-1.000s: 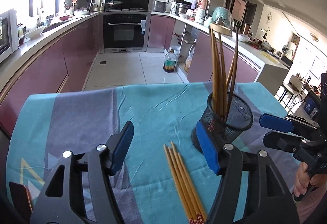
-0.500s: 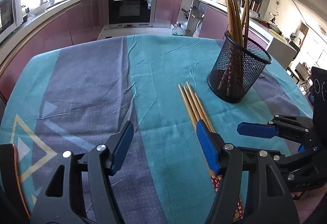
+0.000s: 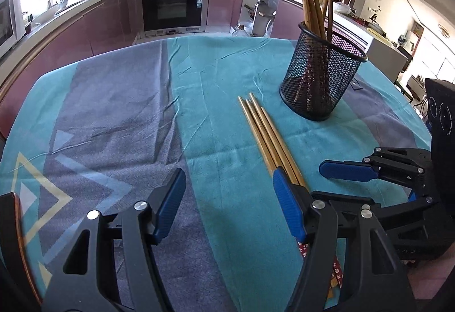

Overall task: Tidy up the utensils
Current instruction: 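Move both tools back down over the remaining chopsticks on the cloth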

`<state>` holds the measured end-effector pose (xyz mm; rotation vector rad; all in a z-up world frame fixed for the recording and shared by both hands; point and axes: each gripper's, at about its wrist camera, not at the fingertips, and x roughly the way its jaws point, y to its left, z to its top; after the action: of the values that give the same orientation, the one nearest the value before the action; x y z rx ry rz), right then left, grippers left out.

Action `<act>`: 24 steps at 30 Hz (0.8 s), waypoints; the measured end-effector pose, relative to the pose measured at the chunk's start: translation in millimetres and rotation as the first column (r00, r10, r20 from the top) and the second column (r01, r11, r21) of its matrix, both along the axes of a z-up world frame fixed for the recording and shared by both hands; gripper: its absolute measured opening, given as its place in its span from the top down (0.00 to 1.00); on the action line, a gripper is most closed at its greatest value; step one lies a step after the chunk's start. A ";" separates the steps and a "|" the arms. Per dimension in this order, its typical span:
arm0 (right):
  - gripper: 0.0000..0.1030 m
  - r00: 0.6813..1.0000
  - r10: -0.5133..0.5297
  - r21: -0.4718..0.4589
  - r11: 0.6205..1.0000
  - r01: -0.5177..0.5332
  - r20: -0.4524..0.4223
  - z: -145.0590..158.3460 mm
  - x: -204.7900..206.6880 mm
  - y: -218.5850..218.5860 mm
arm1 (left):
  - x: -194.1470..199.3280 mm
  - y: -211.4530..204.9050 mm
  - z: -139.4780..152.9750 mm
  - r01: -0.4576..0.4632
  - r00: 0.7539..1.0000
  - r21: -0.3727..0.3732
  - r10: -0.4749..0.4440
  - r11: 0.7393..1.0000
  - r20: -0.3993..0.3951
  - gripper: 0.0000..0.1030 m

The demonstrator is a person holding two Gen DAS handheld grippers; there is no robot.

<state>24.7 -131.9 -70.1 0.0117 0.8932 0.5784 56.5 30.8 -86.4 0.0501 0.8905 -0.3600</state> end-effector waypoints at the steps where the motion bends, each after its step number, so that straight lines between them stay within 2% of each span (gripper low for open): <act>1: 0.67 1.000 -0.001 -0.005 1.000 0.001 0.002 -0.1 0.5 -1.1 | 0.1 -1.6 -0.3 0.005 1.000 0.004 -0.005 1.000 0.001 0.39; 7: 0.68 1.000 -0.024 -0.067 0.997 0.025 0.018 1.4 1.0 -1.4 | -1.7 -11.8 -2.7 0.042 0.999 0.025 -0.042 0.999 0.003 0.38; 10: 0.68 1.000 -0.026 -0.010 1.000 0.026 -0.014 0.8 2.8 -9.2 | -0.2 -16.6 -5.6 0.052 0.999 0.043 -0.052 0.998 -0.001 0.38; 14: 0.68 1.000 -0.005 0.020 1.000 0.006 -0.018 0.5 0.9 -8.3 | 1.8 -19.6 -10.9 0.072 0.997 0.044 -0.071 0.996 -0.021 0.37; 17: 0.68 1.000 -0.003 0.022 1.000 0.003 -0.021 -0.4 1.7 -5.7 | 3.1 -21.2 -11.8 0.072 0.997 0.055 -0.071 0.996 -0.020 0.36; 24: 0.68 1.000 -0.008 0.032 0.999 0.009 -0.019 0.9 2.1 -7.1 | 4.0 -19.8 -11.9 0.077 0.997 0.070 -0.075 0.995 -0.028 0.42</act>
<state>26.8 -138.9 -69.2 0.0506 0.9021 0.5855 60.5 10.9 -98.3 0.1456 0.9283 -0.4009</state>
